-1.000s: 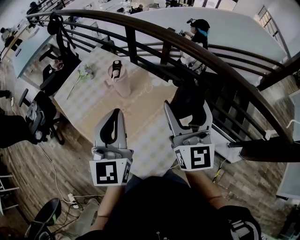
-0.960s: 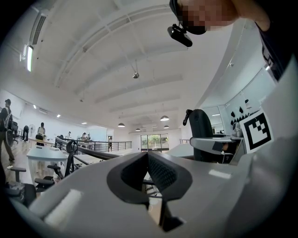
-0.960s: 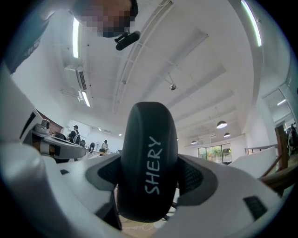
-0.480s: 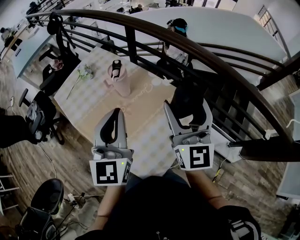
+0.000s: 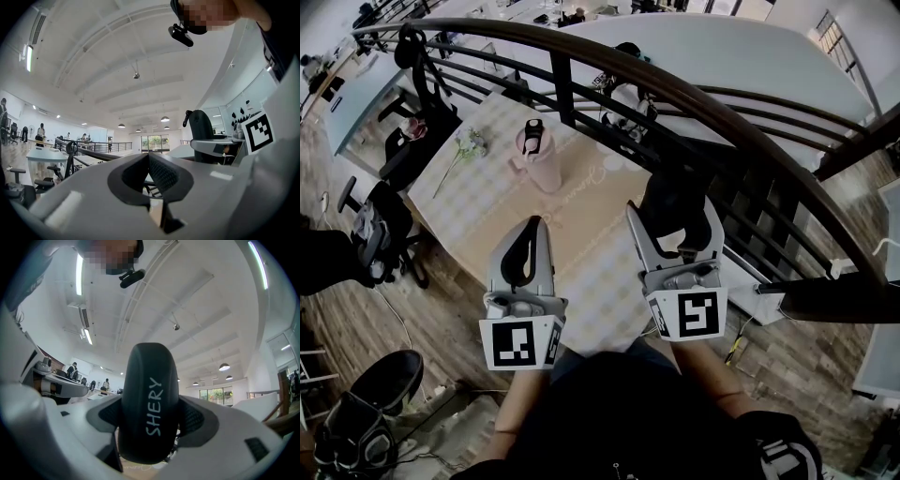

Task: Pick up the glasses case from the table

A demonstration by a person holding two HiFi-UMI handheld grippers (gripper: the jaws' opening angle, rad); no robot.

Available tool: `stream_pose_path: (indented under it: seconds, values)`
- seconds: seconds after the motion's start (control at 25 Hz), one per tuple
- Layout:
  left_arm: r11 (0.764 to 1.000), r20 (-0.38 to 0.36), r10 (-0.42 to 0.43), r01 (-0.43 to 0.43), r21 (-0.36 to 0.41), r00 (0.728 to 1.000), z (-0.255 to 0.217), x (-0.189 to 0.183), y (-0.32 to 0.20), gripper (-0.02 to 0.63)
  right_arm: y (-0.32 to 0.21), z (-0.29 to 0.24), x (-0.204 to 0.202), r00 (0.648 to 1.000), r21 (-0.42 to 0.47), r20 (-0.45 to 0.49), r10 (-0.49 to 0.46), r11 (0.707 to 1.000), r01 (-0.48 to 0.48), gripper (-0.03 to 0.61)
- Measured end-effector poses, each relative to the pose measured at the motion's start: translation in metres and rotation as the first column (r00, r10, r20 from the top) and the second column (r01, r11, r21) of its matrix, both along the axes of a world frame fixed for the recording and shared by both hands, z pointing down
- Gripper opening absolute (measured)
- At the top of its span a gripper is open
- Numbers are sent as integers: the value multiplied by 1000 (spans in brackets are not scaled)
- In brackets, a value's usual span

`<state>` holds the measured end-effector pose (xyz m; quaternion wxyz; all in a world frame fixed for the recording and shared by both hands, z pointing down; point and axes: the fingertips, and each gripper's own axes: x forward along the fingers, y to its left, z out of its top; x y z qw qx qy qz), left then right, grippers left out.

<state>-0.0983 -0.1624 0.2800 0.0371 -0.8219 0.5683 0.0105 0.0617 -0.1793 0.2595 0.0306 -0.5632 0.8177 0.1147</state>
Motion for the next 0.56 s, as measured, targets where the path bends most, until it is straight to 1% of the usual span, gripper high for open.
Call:
stream_pose_path:
  seconds: [0.56]
  values:
    - [1000, 1, 7, -7, -5, 1000, 2, 1, -1, 12, -1, 2, 1, 1000, -4, 5, 3, 1000, -3, 350]
